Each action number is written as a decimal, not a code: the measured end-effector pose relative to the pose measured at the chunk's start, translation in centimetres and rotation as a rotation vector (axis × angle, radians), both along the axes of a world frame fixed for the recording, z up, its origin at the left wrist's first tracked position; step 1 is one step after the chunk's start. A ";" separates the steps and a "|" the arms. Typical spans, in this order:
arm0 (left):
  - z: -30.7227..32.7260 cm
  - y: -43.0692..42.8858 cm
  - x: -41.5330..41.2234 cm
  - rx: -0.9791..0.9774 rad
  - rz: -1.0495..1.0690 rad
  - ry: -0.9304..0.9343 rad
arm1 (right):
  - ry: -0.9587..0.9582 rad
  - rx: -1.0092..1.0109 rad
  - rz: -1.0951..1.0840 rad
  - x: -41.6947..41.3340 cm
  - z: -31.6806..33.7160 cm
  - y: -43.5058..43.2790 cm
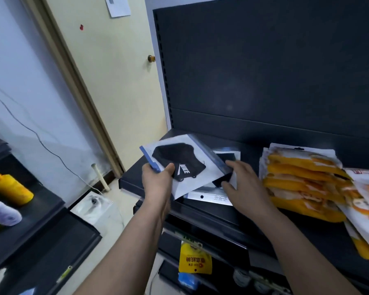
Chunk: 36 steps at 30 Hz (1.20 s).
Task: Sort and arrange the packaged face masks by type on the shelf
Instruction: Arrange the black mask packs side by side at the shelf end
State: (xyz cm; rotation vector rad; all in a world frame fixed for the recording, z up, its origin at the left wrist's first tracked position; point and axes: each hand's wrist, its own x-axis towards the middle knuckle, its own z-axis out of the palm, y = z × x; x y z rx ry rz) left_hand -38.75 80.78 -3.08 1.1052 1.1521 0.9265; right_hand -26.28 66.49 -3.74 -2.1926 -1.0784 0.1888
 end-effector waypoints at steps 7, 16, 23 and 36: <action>1.3 2.8 3.5 -0.092 -0.070 0.034 | 0.010 -0.034 0.097 2.0 0.6 4.8; 3.3 4.8 1.1 0.829 -0.402 1.327 | -0.058 -0.157 0.043 4.9 -0.8 5.4; 1.5 10.1 7.0 0.837 -0.874 1.000 | -0.068 -0.139 0.022 3.6 -0.8 5.7; -1.0 6.6 9.0 0.828 -0.893 1.091 | -0.222 -0.364 -0.294 2.5 -1.2 5.7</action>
